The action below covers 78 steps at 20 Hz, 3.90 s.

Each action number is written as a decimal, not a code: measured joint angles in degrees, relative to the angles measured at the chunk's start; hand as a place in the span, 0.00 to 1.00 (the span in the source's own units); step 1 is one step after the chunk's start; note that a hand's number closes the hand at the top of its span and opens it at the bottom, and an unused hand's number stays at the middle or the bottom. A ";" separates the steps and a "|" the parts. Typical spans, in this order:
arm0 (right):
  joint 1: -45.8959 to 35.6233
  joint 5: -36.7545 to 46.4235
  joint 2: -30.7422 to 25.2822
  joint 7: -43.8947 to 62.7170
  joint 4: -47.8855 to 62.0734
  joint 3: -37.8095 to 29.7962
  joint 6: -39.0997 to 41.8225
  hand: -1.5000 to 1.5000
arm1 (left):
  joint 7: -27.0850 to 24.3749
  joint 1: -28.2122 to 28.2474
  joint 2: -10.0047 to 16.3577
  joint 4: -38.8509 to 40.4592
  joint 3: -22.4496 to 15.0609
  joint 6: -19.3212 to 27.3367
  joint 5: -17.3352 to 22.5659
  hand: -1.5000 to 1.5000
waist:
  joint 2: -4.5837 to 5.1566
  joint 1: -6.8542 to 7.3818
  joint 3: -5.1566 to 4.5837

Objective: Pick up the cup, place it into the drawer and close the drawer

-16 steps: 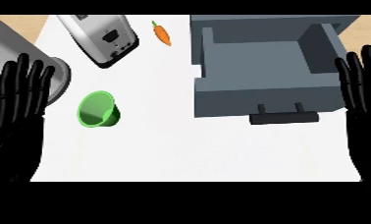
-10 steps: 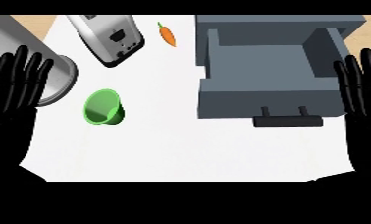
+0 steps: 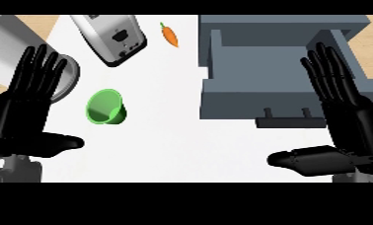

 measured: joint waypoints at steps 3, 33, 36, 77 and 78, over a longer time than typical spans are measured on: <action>-1.99 -1.07 -0.46 0.50 1.99 -1.40 0.71 0.00 | -1.31 -1.24 0.79 5.09 0.92 -0.69 -0.72 0.00 | -0.03 0.00 0.00; -10.72 -2.42 -2.16 2.73 6.03 -5.56 2.39 0.00 | -45.76 -17.16 7.45 77.25 5.80 -4.66 -17.39 0.00 | 0.15 -0.66 -0.08; -11.13 -3.11 -2.59 2.60 6.43 -6.22 2.94 0.00 | -49.87 -19.09 8.33 83.09 6.19 -4.50 -18.42 0.00 | 0.26 -0.94 -0.12; -12.61 -4.50 -4.23 3.16 8.50 -7.81 4.72 0.00 | -63.51 -26.50 2.46 85.72 9.67 3.64 -18.59 1.00 | 0.66 -1.82 -0.24; -12.15 -4.49 -4.22 2.64 8.57 -8.01 4.81 0.00 | -63.96 -26.16 1.76 85.40 10.00 4.09 -18.26 1.00 | 0.59 -1.67 -0.21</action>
